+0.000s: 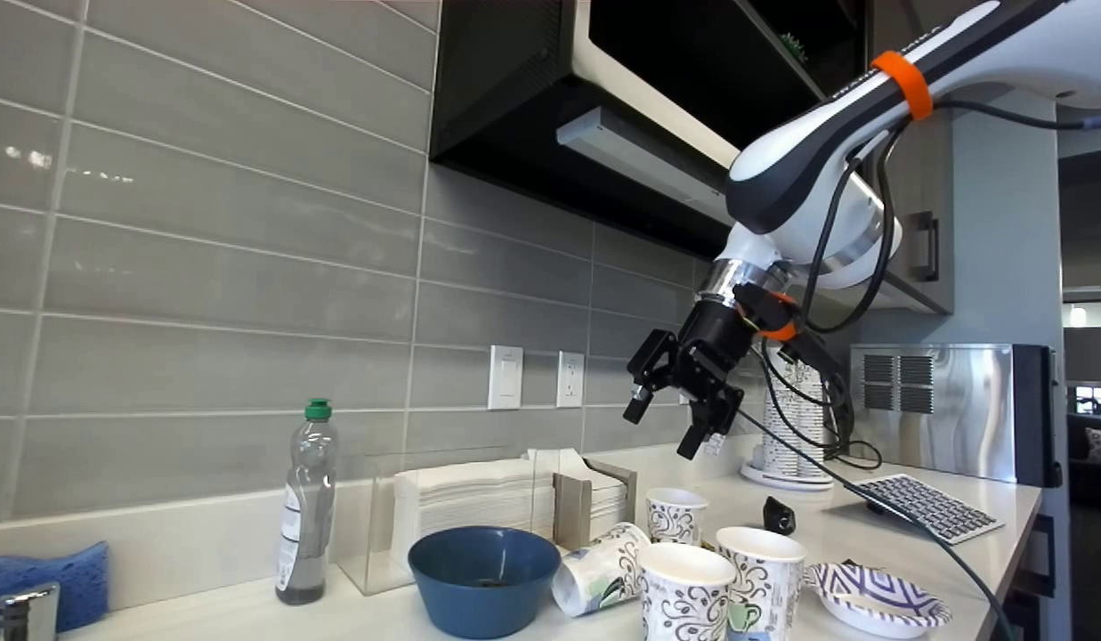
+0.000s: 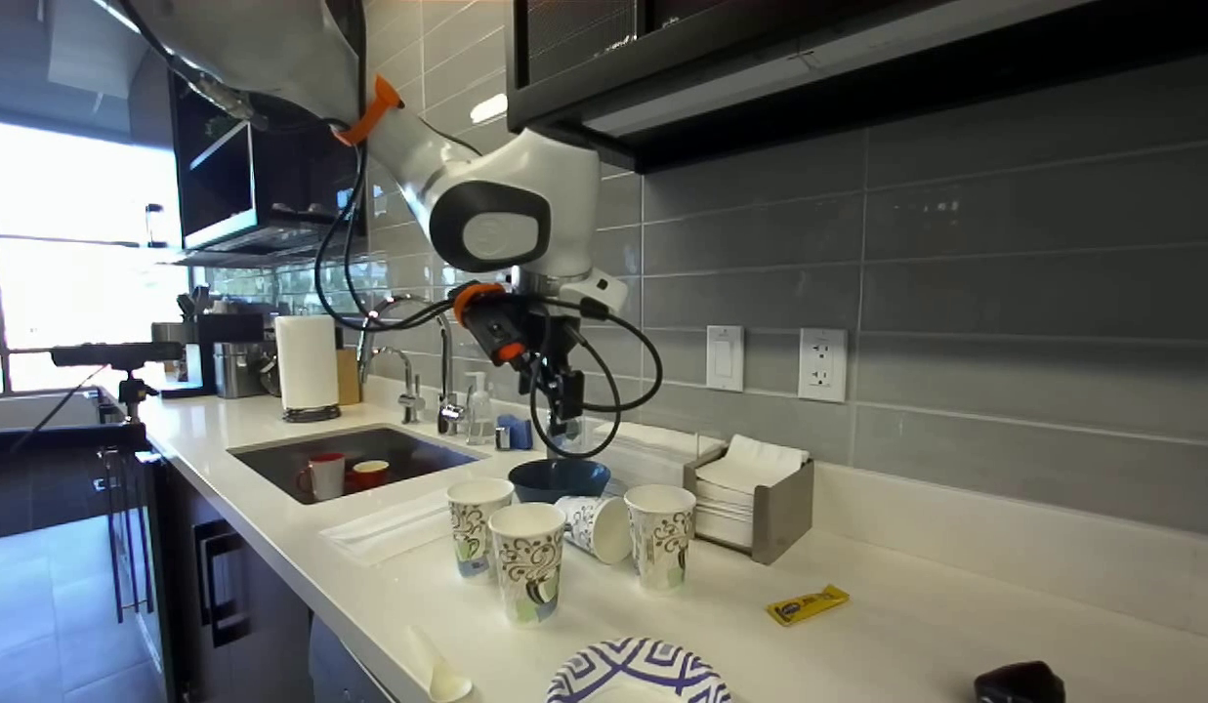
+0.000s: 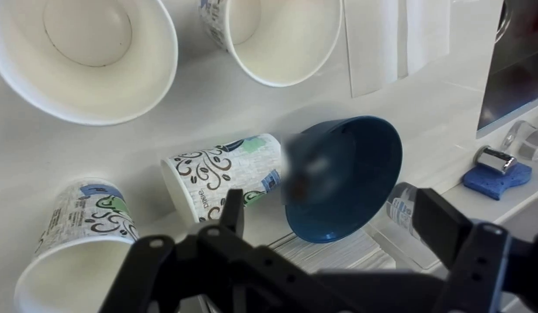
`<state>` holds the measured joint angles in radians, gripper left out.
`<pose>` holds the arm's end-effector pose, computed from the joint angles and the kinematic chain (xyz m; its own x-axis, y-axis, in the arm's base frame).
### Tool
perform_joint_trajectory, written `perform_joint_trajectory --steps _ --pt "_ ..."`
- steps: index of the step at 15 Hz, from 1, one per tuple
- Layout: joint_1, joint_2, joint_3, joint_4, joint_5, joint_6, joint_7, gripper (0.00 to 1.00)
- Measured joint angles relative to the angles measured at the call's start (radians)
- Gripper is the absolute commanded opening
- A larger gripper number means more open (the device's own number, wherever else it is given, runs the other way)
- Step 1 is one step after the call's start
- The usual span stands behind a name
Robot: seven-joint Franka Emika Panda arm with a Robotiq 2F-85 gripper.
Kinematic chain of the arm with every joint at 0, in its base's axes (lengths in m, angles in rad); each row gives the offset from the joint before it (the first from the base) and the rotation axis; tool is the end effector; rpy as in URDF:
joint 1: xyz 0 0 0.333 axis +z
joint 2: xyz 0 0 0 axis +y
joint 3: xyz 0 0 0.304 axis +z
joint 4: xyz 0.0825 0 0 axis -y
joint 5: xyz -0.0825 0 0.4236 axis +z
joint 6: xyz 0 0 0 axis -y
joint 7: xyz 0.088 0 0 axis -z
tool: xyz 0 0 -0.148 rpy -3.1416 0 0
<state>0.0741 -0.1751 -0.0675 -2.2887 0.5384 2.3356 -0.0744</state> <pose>0.5552 0.0272 0.3792 0.9443 -0.2850 0.1648 -0.1889 -0.8789 -0.4380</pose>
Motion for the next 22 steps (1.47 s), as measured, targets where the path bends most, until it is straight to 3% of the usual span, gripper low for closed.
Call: perform_joint_trajectory --steps 8,18,22 --pt "-0.005 0.052 0.009 -0.011 -0.002 0.024 0.021 1.0" --pt "-0.005 0.159 0.043 -0.014 0.012 0.267 0.092 1.0" --pt "-0.005 0.18 0.053 -0.015 0.012 0.311 0.129 1.0"
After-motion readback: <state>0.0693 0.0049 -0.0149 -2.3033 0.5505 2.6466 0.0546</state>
